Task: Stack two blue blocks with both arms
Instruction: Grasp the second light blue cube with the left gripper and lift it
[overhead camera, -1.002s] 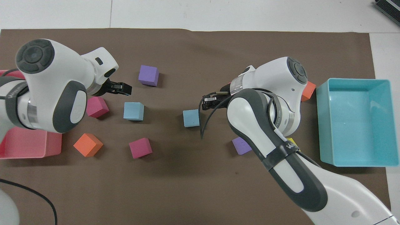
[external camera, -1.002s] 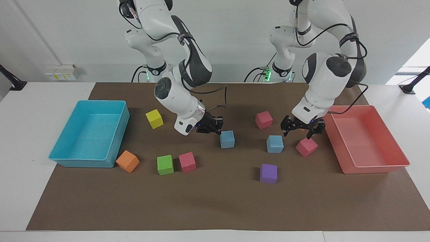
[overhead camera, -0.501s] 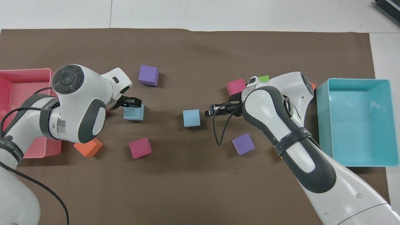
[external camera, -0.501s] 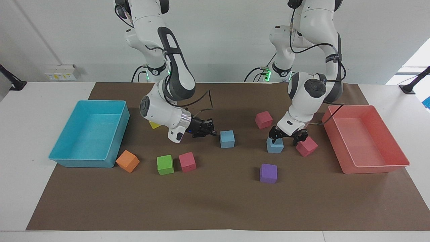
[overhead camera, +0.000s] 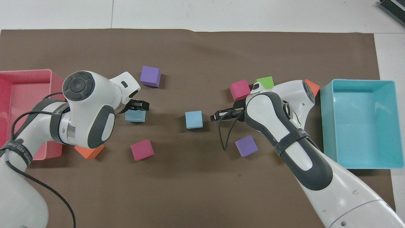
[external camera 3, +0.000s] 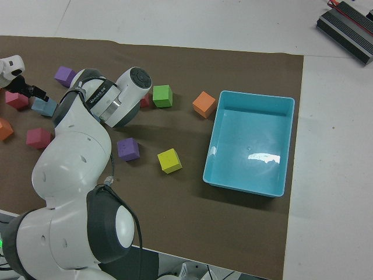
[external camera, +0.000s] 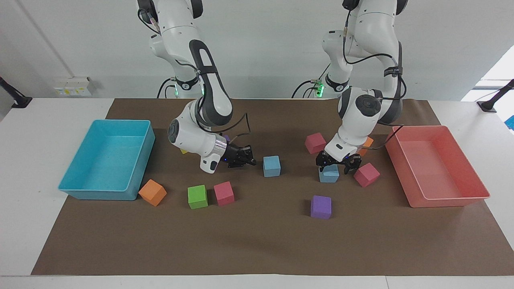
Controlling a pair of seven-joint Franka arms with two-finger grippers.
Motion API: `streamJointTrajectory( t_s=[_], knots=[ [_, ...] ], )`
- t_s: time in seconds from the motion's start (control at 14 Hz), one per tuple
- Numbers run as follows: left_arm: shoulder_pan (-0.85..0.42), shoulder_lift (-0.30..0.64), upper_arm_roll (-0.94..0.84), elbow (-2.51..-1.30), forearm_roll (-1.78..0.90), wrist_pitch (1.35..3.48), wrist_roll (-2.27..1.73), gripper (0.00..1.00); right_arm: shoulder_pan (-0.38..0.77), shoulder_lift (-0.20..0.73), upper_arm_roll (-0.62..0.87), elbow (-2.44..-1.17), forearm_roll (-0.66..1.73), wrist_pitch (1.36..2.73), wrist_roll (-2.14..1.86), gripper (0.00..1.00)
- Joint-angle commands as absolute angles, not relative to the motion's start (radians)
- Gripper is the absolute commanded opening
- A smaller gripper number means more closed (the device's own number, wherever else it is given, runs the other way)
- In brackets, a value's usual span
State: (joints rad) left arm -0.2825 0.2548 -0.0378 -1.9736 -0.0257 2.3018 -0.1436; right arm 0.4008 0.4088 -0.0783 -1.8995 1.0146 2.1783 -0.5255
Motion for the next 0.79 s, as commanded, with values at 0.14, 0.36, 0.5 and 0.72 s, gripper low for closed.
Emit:
streamJointTrajectory(
  t_s=[0.14,0.36,0.5,0.72],
  knots=[
    [-0.288,0.247,-0.021,-2.002,-0.021,2.332,-0.152,1.0,0.383,0.422,-0.069,-1.924,1.051,2.201,-0.598,0.0],
    [-0.299,0.277,-0.021,-2.002,-0.021,2.345,-0.158,1.0,0.391,0.422,-0.071,-1.924,1.106,2.213,-0.585,0.0],
    [-0.31,0.305,-0.021,-2.002,-0.021,2.393,-0.163,1.0,0.39,0.419,-0.071,-1.931,1.124,2.218,-0.537,0.0],
    [-0.313,0.307,-0.018,-2.002,-0.021,2.391,-0.173,1.0,0.385,0.411,-0.069,-1.954,1.129,2.218,-0.517,0.0]
  ],
)
